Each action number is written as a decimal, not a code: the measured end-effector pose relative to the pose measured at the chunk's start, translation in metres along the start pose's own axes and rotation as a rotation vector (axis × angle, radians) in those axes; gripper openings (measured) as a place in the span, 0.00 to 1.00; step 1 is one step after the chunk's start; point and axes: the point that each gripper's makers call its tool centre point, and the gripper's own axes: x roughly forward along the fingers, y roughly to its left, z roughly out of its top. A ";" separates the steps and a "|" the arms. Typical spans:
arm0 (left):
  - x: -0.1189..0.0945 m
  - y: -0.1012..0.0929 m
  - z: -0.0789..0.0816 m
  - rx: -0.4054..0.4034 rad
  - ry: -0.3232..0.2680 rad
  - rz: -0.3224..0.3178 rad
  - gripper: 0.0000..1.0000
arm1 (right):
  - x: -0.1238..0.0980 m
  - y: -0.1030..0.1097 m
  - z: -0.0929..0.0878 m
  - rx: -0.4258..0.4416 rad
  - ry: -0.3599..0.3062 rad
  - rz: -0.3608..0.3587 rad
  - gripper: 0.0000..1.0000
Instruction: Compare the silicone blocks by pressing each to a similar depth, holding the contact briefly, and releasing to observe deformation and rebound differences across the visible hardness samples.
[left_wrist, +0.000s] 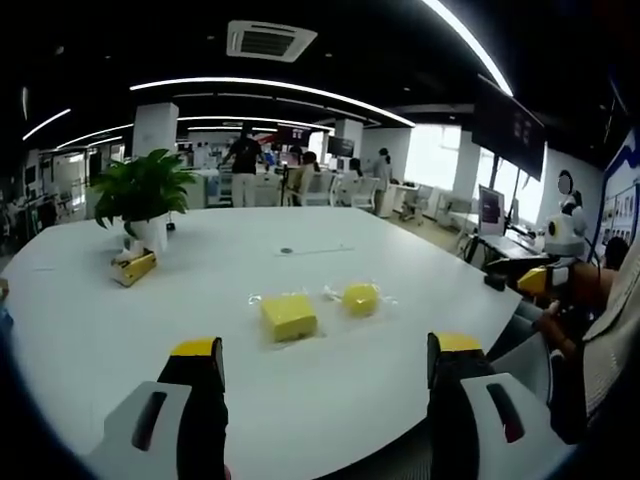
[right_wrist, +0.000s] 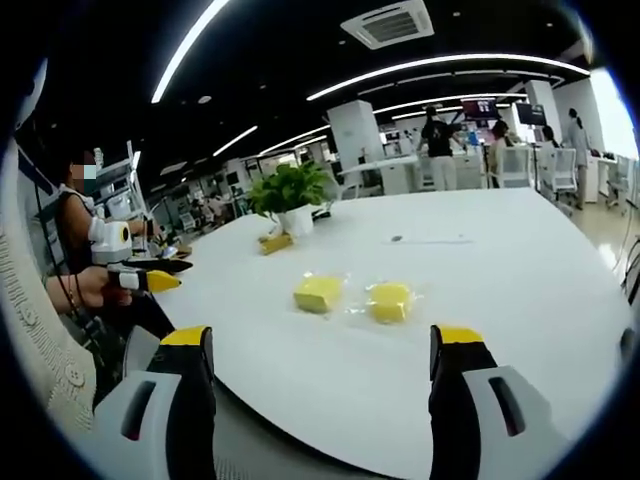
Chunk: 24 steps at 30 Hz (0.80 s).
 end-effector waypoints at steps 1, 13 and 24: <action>0.000 0.000 0.000 0.002 0.001 0.000 0.82 | 0.000 0.000 0.001 0.002 -0.004 -0.001 0.83; 0.002 -0.004 -0.003 0.013 0.018 -0.012 0.83 | 0.000 -0.001 0.000 -0.001 0.005 0.005 0.83; 0.003 -0.006 0.000 0.016 0.019 -0.016 0.83 | 0.002 -0.001 0.004 -0.013 0.005 0.014 0.83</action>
